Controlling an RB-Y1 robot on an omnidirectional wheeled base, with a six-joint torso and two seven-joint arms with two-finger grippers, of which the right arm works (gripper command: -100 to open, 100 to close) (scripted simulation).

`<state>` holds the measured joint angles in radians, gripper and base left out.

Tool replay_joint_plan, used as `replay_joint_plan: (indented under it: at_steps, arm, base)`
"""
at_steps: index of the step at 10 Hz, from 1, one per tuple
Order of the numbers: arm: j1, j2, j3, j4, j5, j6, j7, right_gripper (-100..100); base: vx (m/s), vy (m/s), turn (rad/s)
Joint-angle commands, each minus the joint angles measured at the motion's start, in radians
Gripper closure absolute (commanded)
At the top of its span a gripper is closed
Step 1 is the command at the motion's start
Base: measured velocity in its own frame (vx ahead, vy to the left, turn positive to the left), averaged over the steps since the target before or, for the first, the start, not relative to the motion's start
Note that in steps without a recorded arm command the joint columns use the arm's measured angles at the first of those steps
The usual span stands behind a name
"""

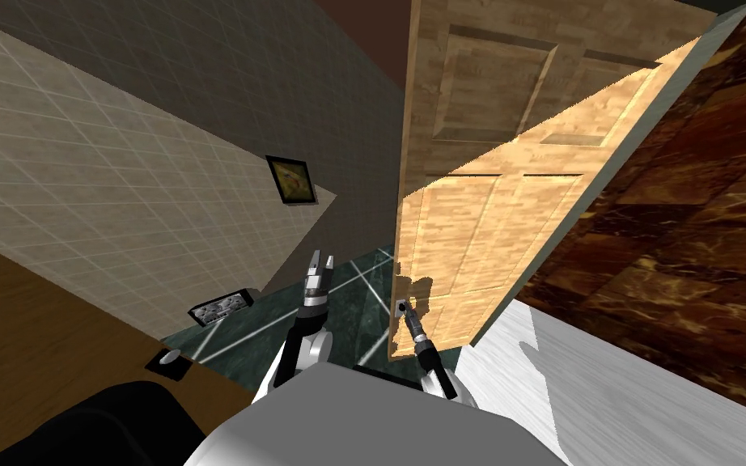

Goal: Push the door open

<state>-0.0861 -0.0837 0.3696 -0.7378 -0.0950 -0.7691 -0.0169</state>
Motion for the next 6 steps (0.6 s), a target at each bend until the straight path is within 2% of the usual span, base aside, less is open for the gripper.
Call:
replay_joint_plan:
  at_steps: [1,3,4,6]
  arm:
    - [0.0,-0.005,-0.034,-0.007,-0.01,-0.002,0.011,100]
    - [-0.004,-0.003,-0.062,0.0,-0.017,-0.002,0.019,100]
    - [0.009,0.002,-0.045,-0.017,-0.013,0.008,0.02,-100]
    - [0.01,0.003,-0.043,-0.02,-0.013,0.009,0.019,-100]
  base:
    - [0.163,0.145,-0.064]
    - [0.159,0.139,-0.08]
    - [-0.078,0.058,-0.071]
    - [-0.21,-0.015,-0.015]
